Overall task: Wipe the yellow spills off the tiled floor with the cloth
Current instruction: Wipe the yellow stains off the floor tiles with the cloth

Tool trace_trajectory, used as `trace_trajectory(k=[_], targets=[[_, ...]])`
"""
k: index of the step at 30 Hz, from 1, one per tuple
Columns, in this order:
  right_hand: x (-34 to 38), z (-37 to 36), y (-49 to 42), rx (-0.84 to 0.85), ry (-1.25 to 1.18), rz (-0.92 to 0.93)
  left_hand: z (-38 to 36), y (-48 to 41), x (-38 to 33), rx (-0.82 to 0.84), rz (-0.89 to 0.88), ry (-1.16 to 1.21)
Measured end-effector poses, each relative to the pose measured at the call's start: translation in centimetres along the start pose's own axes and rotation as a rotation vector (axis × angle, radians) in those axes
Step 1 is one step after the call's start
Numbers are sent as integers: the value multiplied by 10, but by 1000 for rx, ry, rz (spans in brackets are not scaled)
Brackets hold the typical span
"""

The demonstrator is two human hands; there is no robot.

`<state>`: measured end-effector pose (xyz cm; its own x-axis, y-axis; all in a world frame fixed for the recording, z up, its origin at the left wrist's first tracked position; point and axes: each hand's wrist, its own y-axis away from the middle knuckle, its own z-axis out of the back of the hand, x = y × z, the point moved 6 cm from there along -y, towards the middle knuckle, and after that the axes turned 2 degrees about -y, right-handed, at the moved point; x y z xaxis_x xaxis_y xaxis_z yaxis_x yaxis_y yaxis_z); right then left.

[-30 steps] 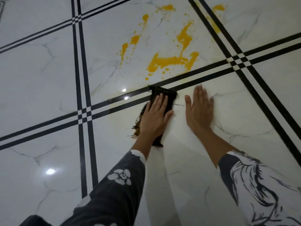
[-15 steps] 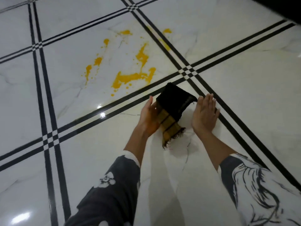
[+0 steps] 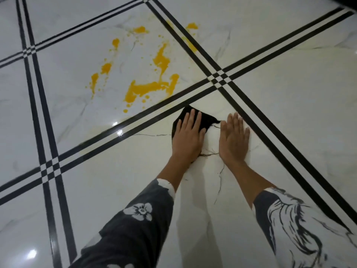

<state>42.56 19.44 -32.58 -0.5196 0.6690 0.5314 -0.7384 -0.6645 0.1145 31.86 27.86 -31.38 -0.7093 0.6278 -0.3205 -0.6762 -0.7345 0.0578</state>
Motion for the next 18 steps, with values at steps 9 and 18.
trace_trajectory(k=[9,18], targets=[[2,-5,4,-35,215,34,36,42,54,-165,433,261],[13,-6,8,17,189,12,55,55,99,78,574,1029]])
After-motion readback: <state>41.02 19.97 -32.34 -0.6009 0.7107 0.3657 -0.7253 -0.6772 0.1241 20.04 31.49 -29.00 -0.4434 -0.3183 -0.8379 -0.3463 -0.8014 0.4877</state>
